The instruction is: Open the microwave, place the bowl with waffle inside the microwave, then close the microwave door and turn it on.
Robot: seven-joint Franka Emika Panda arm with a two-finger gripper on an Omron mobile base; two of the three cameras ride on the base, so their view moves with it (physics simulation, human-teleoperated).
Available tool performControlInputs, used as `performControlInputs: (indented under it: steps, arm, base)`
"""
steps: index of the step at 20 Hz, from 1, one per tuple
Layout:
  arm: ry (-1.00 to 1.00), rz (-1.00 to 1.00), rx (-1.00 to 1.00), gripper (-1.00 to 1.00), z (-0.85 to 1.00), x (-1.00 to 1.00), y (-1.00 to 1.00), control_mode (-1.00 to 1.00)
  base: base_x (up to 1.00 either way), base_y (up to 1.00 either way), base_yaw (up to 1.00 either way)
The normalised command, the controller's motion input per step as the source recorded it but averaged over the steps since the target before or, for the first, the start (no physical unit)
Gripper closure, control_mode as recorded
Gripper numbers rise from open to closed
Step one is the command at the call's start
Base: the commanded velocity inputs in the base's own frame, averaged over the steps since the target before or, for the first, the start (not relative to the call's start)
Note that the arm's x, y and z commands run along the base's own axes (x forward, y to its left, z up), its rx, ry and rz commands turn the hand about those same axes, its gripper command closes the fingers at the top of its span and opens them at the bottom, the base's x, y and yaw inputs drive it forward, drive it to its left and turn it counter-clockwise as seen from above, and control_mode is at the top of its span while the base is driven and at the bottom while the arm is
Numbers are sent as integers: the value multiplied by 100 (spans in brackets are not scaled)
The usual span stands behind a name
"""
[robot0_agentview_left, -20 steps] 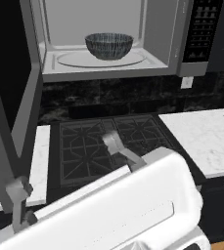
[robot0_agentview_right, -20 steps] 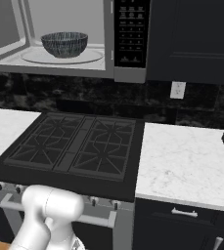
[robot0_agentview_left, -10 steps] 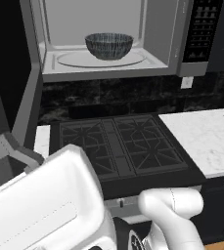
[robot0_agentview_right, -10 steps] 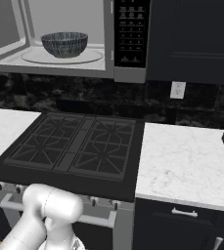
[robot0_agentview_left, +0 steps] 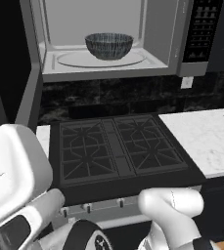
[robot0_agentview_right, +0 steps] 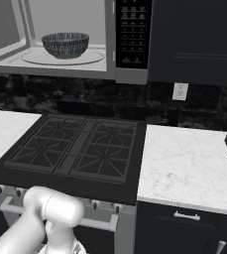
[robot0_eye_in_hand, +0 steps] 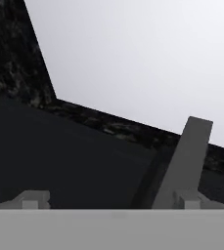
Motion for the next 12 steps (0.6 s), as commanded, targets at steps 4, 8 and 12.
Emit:
performControlInputs:
  steps: [4,8,12]
  arm:
    - [7,-29,-5,-100,-37,-33,22,-100]
    - [0,-29,-6,-100,-36,-23,21,-100]
    - [9,-27,-7,-100,-7,-3,31,-100]
  base:
    - [0,0,0]
    - [0,0,0]
    - [0,0,0]
